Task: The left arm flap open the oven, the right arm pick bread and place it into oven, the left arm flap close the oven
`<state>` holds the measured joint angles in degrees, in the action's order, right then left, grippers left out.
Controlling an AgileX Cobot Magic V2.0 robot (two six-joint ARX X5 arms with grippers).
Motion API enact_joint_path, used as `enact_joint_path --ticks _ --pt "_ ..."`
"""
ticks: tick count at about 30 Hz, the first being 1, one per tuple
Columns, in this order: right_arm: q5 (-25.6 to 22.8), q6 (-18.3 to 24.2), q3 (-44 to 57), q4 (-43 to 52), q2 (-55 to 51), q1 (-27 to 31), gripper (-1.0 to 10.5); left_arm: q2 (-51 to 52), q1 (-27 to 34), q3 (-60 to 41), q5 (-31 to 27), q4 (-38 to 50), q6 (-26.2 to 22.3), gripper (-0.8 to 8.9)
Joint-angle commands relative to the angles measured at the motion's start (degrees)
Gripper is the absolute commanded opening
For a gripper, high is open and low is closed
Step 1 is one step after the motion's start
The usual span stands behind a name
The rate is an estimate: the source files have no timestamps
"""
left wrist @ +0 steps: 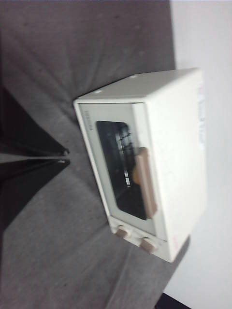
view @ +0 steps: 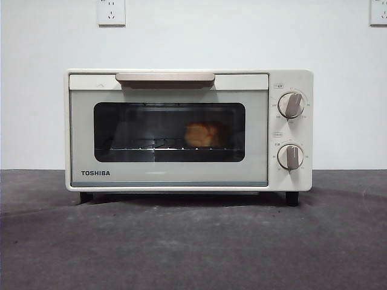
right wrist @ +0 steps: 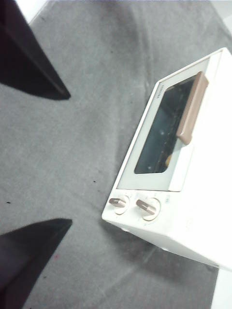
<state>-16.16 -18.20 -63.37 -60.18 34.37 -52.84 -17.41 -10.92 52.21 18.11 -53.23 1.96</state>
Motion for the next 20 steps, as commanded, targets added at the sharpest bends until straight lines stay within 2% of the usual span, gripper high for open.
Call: enact_joint_path --ticks 1,2,3,16,20 --pt "0.3 0.5 -1.0 1.0 0.3 -0.7 1.5 -0.1 -0.1 0.7 -0.1 0.1 1.1 0.16" --pt "0.3 0.7 -1.0 1.0 0.3 -0.7 -0.1 -0.1 -0.1 0.7 -0.1 0.2 1.1 0.16" --pt "0.3 0.7 -1.0 1.0 0.3 -0.7 0.2 -0.1 -0.1 0.7 -0.1 0.2 1.1 0.16" --pt "-0.8 0.7 -1.0 1.0 0.3 -0.7 0.2 -0.1 -0.1 0.7 -0.1 0.4 1.1 0.16" --pt "-0.8 0.7 -1.0 1.0 0.3 -0.7 0.2 1.0 0.3 -1.6 -0.1 3.0 1.1 0.16"
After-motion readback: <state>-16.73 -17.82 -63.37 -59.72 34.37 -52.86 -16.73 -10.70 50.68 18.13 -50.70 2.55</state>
